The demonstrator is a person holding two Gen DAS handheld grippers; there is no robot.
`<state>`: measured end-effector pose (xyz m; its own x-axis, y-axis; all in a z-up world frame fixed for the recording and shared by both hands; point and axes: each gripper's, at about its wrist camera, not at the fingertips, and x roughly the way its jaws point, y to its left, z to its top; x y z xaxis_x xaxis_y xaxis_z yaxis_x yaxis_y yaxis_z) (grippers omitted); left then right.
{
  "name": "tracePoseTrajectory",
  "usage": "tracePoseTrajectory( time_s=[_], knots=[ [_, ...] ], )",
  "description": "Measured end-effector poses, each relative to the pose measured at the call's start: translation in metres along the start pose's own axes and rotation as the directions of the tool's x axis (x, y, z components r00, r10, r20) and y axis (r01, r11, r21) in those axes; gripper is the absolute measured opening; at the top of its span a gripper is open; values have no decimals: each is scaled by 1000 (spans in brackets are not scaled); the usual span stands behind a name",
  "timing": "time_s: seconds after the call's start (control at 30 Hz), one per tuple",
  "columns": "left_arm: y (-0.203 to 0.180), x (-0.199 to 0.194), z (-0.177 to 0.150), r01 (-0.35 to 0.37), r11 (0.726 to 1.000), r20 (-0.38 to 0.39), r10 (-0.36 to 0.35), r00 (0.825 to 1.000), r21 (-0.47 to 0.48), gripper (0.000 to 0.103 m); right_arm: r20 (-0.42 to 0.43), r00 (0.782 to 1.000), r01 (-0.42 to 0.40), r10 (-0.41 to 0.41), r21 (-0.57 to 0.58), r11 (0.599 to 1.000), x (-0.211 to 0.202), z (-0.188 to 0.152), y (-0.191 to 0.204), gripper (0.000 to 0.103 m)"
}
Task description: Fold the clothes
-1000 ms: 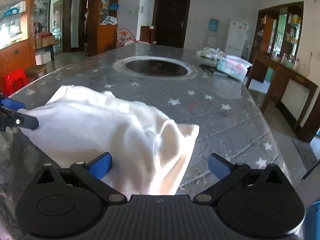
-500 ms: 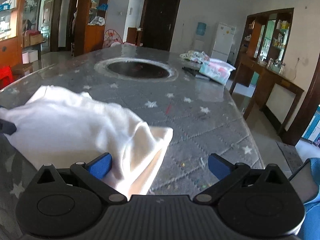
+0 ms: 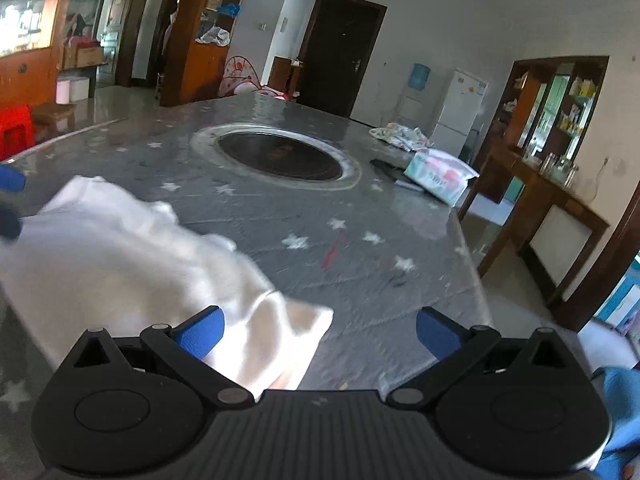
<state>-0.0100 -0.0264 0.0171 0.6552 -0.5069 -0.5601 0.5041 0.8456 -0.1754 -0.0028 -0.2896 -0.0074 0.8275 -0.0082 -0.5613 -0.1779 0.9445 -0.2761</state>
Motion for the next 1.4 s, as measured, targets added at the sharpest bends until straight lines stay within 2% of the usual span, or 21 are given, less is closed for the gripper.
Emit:
tracePoseTrajectory(
  time_s=[0.2, 0.27, 0.33, 0.5, 0.57, 0.67, 0.8, 0.93, 1.03, 1.23, 1.4],
  knots=[
    [-27, 26, -7, 139, 987, -45, -135, 990, 76, 72, -59, 998, 34, -36, -36, 999, 34, 7, -9, 103],
    [-32, 34, -11, 171, 982, -79, -164, 983, 80, 61, -80, 996, 36, -39, -40, 999, 44, 4, -10, 103],
    [-34, 41, -17, 192, 978, -109, -183, 977, 80, 59, -88, 995, 44, -47, -33, 999, 50, 2, -12, 103],
    [-36, 41, -25, 196, 975, -103, -186, 977, 104, 60, -94, 994, 56, -56, 2, 998, 53, 5, -20, 103],
    [-36, 41, -27, 198, 975, -101, -188, 977, 101, 61, -70, 996, 54, -54, -7, 999, 48, 11, -19, 103],
    [-38, 40, -28, 203, 974, -96, -193, 976, 105, 67, -34, 999, 10, -10, -15, 1000, 42, 23, -14, 103],
    [-40, 39, -29, 201, 973, -90, -192, 977, 109, 69, -59, 997, -53, 50, -59, 997, 56, 35, 2, 103],
    [-41, 38, -30, 203, 974, -85, -194, 977, 105, 71, -104, 994, -37, 26, -104, 994, 79, 40, 16, 103],
    [-41, 36, -29, 201, 974, -82, -192, 978, 108, 71, -122, 992, -42, 31, -85, 996, 83, 46, 14, 103],
    [-32, 24, -27, 171, 981, -48, -168, 985, 90, 77, -67, 995, -75, 68, -114, 991, 60, 62, 23, 103],
    [-25, 22, -31, 153, 986, -40, -150, 988, 74, 78, -74, 990, -134, 124, -151, 979, 70, 73, 52, 103]
  ],
)
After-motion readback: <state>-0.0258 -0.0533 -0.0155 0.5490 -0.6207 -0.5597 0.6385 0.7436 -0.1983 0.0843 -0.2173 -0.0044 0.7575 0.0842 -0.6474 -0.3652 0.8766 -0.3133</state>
